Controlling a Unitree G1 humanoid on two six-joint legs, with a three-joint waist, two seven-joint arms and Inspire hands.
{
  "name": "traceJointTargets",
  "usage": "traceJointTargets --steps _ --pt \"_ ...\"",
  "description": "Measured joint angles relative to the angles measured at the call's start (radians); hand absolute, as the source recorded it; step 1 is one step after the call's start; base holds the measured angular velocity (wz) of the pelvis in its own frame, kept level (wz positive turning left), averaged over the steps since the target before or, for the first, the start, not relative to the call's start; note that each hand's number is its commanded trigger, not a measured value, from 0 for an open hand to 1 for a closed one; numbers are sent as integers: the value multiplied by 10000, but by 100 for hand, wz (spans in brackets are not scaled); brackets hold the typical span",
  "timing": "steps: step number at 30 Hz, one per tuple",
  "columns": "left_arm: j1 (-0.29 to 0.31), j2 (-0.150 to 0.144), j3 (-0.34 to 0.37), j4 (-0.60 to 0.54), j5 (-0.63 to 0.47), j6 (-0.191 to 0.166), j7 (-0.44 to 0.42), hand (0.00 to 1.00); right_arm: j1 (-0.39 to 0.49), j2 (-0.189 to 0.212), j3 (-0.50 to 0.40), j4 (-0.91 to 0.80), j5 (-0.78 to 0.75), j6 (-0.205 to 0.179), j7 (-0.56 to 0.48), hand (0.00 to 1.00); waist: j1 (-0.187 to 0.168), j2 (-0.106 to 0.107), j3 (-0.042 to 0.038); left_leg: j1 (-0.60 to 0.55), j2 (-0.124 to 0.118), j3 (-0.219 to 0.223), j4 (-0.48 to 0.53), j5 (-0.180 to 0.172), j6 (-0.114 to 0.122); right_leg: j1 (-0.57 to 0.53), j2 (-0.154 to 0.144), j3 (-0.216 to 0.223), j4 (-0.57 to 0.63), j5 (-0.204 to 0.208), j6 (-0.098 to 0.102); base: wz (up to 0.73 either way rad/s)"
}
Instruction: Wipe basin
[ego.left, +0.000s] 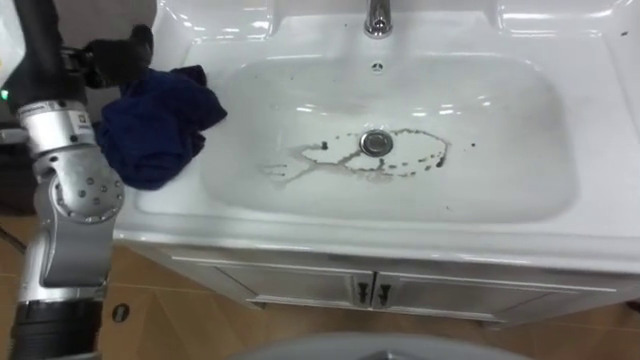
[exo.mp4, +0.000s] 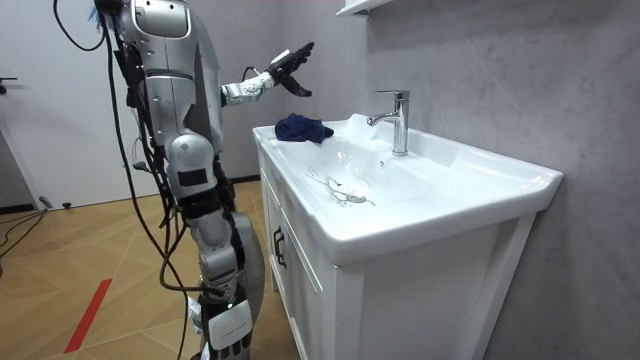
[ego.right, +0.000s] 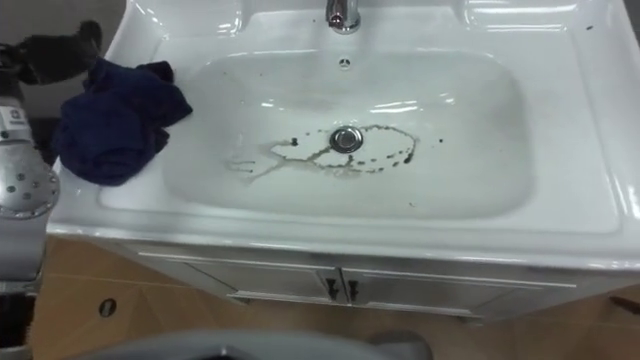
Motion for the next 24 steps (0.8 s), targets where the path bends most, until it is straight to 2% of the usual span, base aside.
traceJointTargets --steps 6,10,14,19,24 --pt "-106 -9 -146 520 -9 491 -403 0 -82 114 -5 -3 54 298 -58 0 -216 -114 -33 46 40 23 41 2 -2 81 -2 -1 6 27 -3 -1" --pt "-124 -43 -463 1204 4 1032 -847 0 -251 119 -23 -4 21 453 -139 0 -270 -108 -28 150 61 195 30 0 -1 81 10 100 15 30 2 -12" --pt "-124 -48 -709 1679 12 1315 -1144 0 -299 112 -22 20 15 619 -172 0 -353 -40 -1 144 96 214 5 -5 -4 18 36 136 184 33 -2 -1" --pt "-152 -84 -952 1843 11 1373 -1441 0 -366 105 23 58 66 837 -224 0 -361 80 -27 1 115 244 24 -8 -11 -144 55 197 284 47 -27 -3" --pt "-146 -106 -1359 2097 5 1477 -1685 0 -363 102 95 49 71 837 -238 0 -342 83 -23 12 123 286 29 -7 -11 -173 61 235 347 46 -27 -2"
